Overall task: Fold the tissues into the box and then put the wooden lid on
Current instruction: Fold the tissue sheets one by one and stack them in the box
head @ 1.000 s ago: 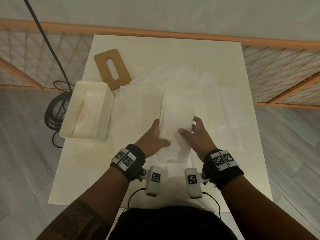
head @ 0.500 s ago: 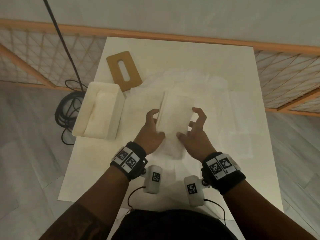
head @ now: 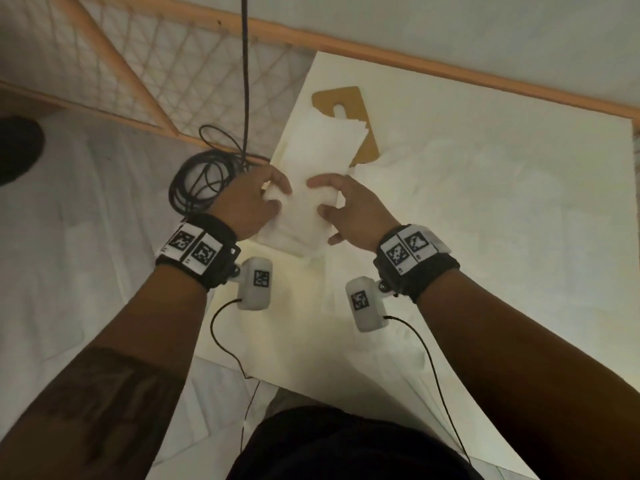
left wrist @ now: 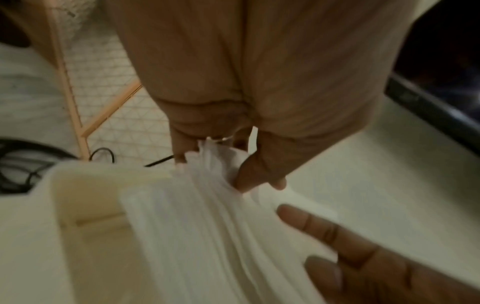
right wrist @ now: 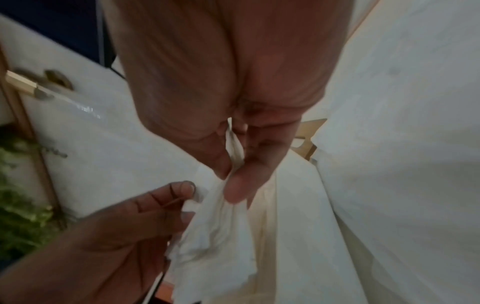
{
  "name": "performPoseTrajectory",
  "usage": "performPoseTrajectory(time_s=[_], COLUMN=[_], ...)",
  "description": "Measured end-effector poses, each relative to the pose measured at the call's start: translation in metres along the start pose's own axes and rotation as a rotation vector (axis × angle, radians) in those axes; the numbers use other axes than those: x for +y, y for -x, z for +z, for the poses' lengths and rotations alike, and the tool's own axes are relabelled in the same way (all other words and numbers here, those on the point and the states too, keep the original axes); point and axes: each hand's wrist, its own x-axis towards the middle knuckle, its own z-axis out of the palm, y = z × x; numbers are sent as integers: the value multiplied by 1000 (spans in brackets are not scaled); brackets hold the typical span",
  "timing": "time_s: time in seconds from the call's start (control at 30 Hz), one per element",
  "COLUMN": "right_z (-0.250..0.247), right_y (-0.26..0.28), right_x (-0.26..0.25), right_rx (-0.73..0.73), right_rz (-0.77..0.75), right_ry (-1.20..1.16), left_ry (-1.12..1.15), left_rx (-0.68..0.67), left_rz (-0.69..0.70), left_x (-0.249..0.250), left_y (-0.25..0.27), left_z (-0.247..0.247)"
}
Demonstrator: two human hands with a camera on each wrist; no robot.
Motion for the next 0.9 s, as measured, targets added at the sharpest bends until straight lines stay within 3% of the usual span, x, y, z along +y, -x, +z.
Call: performPoseTrajectory(time_s=[0.2, 0.47, 0.63, 0.77, 0.83, 0.9], right_z=[29, 46, 51, 55, 54, 52], right_y=[-43, -59, -61, -64, -62, -54], right_x=[5, -9, -8, 0, 3, 1], right_rx=[37, -215, -290, -310, -258, -94], right_rz=[-51, 32, 103, 135, 130, 73], right_ry=[432, 955, 1073, 1097, 1057, 1005], left_ry=[-194, -538, -612, -633, -619, -629], left_rx=[98, -157, -318, -352, -321, -234], left_rz=[-23, -70, -119, -114, -108, -103], left_x=[-19, -13, -8, -4, 1, 8], left_y=[-22, -29, -26, -26, -23, -18], left_z=[14, 33, 44, 48, 45, 39])
